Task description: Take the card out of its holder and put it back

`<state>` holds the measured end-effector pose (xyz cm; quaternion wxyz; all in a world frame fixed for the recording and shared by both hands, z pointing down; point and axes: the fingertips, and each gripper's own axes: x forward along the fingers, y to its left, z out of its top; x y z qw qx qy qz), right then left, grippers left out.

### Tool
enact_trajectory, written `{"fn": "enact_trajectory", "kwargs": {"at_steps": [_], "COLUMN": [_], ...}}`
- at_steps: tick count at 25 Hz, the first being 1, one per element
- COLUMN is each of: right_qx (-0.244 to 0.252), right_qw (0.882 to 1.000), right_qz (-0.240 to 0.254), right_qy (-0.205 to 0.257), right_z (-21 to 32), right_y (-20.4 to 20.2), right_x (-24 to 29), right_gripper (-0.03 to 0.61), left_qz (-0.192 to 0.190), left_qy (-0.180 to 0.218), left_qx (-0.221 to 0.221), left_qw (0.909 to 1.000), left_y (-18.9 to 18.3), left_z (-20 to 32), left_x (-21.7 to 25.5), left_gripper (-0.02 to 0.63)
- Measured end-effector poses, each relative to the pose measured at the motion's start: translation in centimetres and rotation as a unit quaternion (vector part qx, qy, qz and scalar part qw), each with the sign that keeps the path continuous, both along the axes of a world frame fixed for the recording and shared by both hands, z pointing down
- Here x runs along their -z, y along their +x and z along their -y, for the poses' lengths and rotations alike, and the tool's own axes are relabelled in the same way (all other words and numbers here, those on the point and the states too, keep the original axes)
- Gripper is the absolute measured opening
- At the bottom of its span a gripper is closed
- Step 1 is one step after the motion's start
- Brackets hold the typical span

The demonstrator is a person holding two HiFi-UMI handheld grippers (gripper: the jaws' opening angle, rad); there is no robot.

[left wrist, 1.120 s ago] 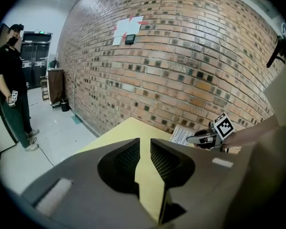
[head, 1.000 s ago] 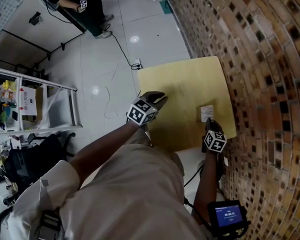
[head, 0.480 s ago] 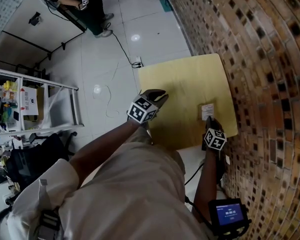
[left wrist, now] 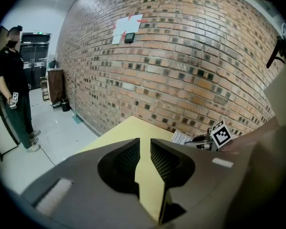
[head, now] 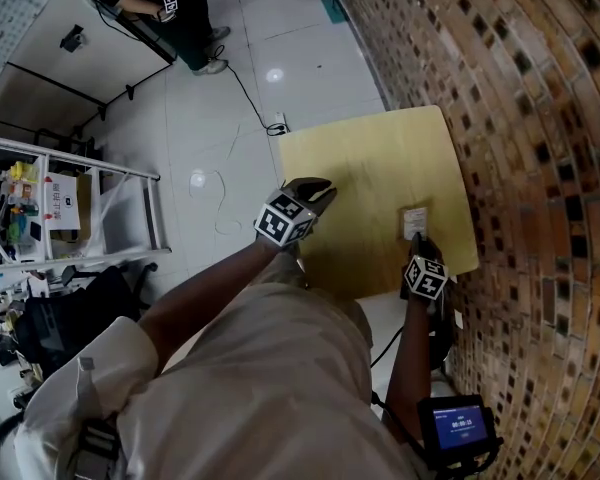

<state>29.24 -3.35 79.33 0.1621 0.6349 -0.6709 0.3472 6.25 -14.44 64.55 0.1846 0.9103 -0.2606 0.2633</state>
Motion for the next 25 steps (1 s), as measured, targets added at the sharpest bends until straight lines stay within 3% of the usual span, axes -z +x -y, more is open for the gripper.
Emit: {"fn": "enact_trajectory", "kwargs": {"at_steps": [25], "right_qx": [0.001], "right_qw": [1.000], "right_qz": [-0.001], "right_qy": [-0.022], "right_z": [-0.1], "right_y": [-0.7], "right_x": [-2.6], "right_gripper": [0.015], "left_qz": [0.008], "left_qy": [-0.007], "left_qx": [-0.003], "left_qw": [0.9999], "left_y": [0.0], "left_z": [-0.2], "left_x": [-0.1], "left_gripper": [0.088]}}
